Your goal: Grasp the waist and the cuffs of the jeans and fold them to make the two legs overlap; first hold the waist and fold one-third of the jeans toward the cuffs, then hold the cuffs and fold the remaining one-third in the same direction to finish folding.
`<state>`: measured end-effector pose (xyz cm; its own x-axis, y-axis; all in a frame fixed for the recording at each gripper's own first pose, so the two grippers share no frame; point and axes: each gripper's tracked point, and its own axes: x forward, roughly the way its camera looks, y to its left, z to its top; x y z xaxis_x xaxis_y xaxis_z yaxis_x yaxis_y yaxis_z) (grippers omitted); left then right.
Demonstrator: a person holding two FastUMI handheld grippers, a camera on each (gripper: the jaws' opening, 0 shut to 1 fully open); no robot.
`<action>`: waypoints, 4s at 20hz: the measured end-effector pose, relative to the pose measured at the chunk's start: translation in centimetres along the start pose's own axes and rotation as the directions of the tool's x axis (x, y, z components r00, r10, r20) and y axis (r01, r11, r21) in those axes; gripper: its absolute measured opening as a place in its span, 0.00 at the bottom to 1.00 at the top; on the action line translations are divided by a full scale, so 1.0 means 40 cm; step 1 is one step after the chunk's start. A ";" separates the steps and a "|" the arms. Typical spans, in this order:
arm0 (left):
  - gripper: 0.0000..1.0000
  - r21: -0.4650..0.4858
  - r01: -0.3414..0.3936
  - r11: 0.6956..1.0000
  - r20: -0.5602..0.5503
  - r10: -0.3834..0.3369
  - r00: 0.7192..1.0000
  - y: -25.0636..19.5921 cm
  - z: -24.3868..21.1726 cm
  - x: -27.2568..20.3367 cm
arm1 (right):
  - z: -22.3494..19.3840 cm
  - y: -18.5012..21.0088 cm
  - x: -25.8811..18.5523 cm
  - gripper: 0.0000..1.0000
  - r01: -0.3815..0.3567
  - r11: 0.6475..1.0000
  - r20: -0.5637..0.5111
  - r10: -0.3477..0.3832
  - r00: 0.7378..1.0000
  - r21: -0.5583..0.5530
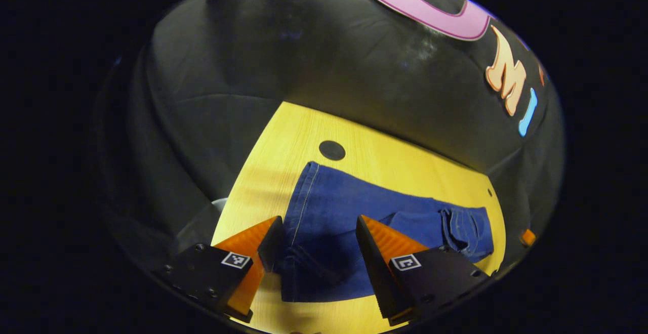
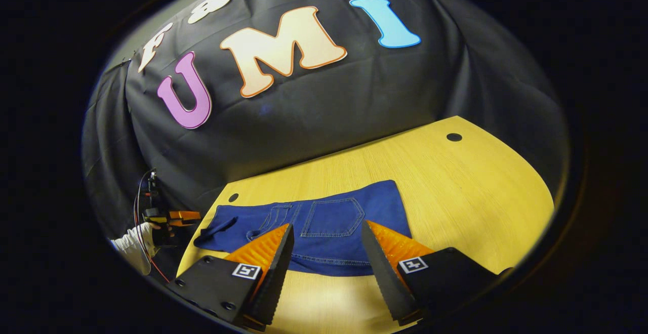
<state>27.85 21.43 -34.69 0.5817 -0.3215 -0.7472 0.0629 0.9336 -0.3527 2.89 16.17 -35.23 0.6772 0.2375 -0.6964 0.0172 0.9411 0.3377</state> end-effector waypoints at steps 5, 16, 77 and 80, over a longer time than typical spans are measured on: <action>0.94 0.066 -0.031 0.997 -0.063 0.035 0.997 0.036 -0.069 0.028 | -0.004 0.004 -0.019 0.83 0.032 0.999 0.014 -0.032 0.999 0.008; 0.74 0.293 -0.038 0.955 -0.109 0.073 0.991 0.037 -0.147 0.058 | -0.018 -0.004 -0.049 0.83 0.065 0.998 0.040 -0.064 0.997 -0.020; 0.94 0.414 -0.121 0.902 0.696 -0.227 0.681 -1.181 -0.053 -0.667 | 0.400 -0.115 -0.585 0.98 -0.127 0.954 0.523 0.257 0.812 -0.271; 0.94 0.397 -0.095 0.913 0.694 -0.231 0.682 -1.145 -0.117 -0.793 | 0.393 0.003 -0.665 0.98 -0.155 0.942 0.577 0.307 0.757 -0.298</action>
<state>2.71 -11.88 2.52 0.9450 -0.3249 -0.0371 0.3240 0.9456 -0.0279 -3.54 6.17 -6.71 0.9421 0.3302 -0.0582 -0.3083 0.9213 0.2370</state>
